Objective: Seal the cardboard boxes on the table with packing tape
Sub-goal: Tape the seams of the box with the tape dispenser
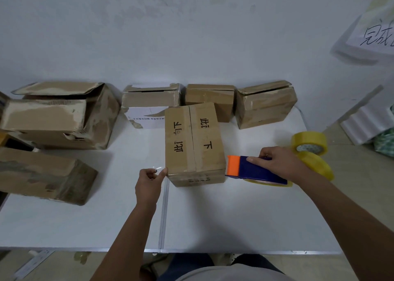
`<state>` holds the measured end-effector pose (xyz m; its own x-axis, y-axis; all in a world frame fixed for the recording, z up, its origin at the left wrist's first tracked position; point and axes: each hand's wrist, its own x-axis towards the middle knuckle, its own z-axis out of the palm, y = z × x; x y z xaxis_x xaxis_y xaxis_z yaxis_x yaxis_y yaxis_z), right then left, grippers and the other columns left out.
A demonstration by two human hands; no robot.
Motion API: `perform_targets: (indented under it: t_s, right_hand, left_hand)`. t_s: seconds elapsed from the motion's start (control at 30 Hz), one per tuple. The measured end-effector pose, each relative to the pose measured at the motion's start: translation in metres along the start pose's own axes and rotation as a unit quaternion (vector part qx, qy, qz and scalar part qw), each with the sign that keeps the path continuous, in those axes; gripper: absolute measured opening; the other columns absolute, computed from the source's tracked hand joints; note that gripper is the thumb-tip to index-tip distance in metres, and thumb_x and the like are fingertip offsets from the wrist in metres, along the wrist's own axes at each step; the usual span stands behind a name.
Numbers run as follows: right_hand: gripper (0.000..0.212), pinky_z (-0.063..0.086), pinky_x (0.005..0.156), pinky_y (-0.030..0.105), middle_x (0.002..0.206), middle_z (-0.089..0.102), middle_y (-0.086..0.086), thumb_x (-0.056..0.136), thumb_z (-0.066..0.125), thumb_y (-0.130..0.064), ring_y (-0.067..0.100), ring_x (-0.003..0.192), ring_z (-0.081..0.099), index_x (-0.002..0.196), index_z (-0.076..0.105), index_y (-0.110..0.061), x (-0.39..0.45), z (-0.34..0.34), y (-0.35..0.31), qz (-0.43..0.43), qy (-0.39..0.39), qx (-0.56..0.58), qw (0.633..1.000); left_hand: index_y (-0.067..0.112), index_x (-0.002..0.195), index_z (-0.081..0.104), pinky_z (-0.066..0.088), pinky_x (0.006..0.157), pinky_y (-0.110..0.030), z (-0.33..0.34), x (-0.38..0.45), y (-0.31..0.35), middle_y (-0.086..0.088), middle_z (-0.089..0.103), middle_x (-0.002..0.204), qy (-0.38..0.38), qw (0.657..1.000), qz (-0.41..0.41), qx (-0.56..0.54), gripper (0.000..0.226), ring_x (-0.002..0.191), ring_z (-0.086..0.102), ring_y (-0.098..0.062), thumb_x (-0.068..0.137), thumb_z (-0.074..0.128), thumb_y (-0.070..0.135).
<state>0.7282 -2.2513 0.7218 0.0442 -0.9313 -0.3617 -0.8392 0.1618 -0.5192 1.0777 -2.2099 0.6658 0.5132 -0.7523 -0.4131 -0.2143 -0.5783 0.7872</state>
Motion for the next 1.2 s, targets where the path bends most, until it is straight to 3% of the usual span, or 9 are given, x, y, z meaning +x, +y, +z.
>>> perform_targets:
  t_s: [0.23, 0.63, 0.7, 0.77, 0.87, 0.93, 1.0, 1.1, 1.2]
  right_hand:
    - [0.045, 0.04, 0.057, 0.018, 0.084, 0.063, -0.008, 0.085, 0.056, -0.065, 0.006, 0.074, 0.059, 0.092, 0.065, -0.022, 0.009, -0.004, -0.002, 0.014, -0.005, -0.023, 1.0]
    - [0.049, 0.051, 0.065, 0.023, 0.089, 0.069, -0.002, 0.085, 0.055, -0.066, 0.012, 0.076, 0.064, 0.093, 0.067, -0.019, 0.018, 0.009, 0.011, 0.034, -0.031, -0.004, 0.999]
    - [0.048, 0.052, 0.066, 0.024, 0.088, 0.069, -0.002, 0.085, 0.056, -0.066, 0.012, 0.076, 0.064, 0.092, 0.067, -0.02, 0.018, 0.01, 0.009, 0.03, -0.033, -0.006, 0.999]
    - [0.049, 0.05, 0.065, 0.024, 0.087, 0.068, -0.002, 0.084, 0.056, -0.067, 0.011, 0.076, 0.063, 0.089, 0.068, -0.02, 0.018, 0.011, 0.006, 0.025, -0.029, -0.015, 0.999]
    - [0.05, 0.048, 0.063, 0.023, 0.086, 0.067, -0.002, 0.085, 0.055, -0.067, 0.01, 0.074, 0.062, 0.089, 0.068, -0.019, 0.017, 0.012, 0.003, 0.026, -0.02, -0.022, 0.999]
    - [0.05, 0.049, 0.063, 0.023, 0.086, 0.067, -0.002, 0.086, 0.055, -0.066, 0.01, 0.073, 0.062, 0.09, 0.068, -0.018, 0.015, 0.013, 0.003, 0.029, -0.02, -0.018, 0.999]
    - [0.049, 0.049, 0.061, 0.022, 0.085, 0.066, -0.003, 0.086, 0.054, -0.066, 0.01, 0.073, 0.062, 0.09, 0.067, -0.018, 0.012, 0.014, 0.004, 0.036, -0.021, -0.008, 0.999]
    - [0.048, 0.047, 0.058, 0.021, 0.083, 0.066, -0.003, 0.087, 0.054, -0.065, 0.01, 0.072, 0.062, 0.089, 0.066, -0.019, 0.007, 0.022, 0.002, 0.042, -0.018, 0.001, 0.999]
    - [0.049, 0.049, 0.062, 0.023, 0.084, 0.065, -0.006, 0.086, 0.053, -0.067, 0.009, 0.073, 0.062, 0.09, 0.066, -0.02, 0.005, 0.035, -0.009, 0.032, -0.025, 0.004, 0.999]
  left_hand:
    - [0.017, 0.111, 0.053, 0.043, 0.077, -0.031, 0.003, 0.001, -0.001, 0.003, 0.058, 0.098, -0.01, 1.0, 0.005, 0.023, 0.037, 0.095, 0.055, -0.018, 0.089, 0.07, 0.041]
    - [0.018, 0.117, 0.057, 0.049, 0.089, -0.039, -0.001, 0.013, -0.01, -0.002, 0.063, 0.118, -0.068, 0.996, -0.007, 0.063, 0.05, 0.107, 0.059, -0.023, 0.086, 0.066, 0.057]
    - [0.017, 0.129, 0.053, 0.045, 0.098, -0.044, -0.002, 0.017, -0.006, -0.007, 0.051, 0.14, -0.055, 0.992, 0.003, 0.114, 0.066, 0.119, 0.053, -0.027, 0.081, 0.067, 0.06]
    - [0.017, 0.15, 0.033, 0.033, 0.11, -0.056, -0.002, 0.015, 0.001, -0.012, 0.02, 0.161, 0.015, 0.979, 0.041, 0.199, 0.09, 0.14, 0.034, -0.035, 0.079, 0.069, 0.06]
    - [0.014, 0.157, 0.019, 0.025, 0.115, -0.051, 0.007, 0.001, 0.008, -0.01, 0.012, 0.165, 0.046, 0.92, 0.29, 0.261, 0.077, 0.149, 0.021, -0.031, 0.097, 0.056, 0.044]
    - [0.02, 0.156, 0.027, 0.021, 0.119, -0.042, 0.023, -0.011, 0.007, 0.0, 0.022, 0.163, -0.098, 0.828, 0.463, 0.3, 0.058, 0.15, 0.022, -0.022, 0.104, 0.035, 0.044]
    - [0.03, 0.158, 0.018, 0.008, 0.124, -0.043, 0.037, -0.019, -0.006, 0.013, 0.01, 0.164, -0.223, 0.751, 0.498, 0.371, 0.058, 0.153, 0.003, -0.01, 0.104, 0.018, 0.052]
    - [0.03, 0.159, 0.009, 0.005, 0.123, -0.05, 0.034, -0.007, -0.024, 0.015, 0.001, 0.166, -0.231, 0.701, 0.508, 0.444, 0.059, 0.152, -0.007, -0.01, 0.104, 0.016, 0.052]
    - [0.032, 0.159, 0.007, -0.001, 0.122, -0.044, 0.013, 0.015, -0.026, 0.016, 0.002, 0.166, -0.252, 0.669, 0.533, 0.453, 0.059, 0.153, -0.004, -0.011, 0.106, 0.024, 0.05]
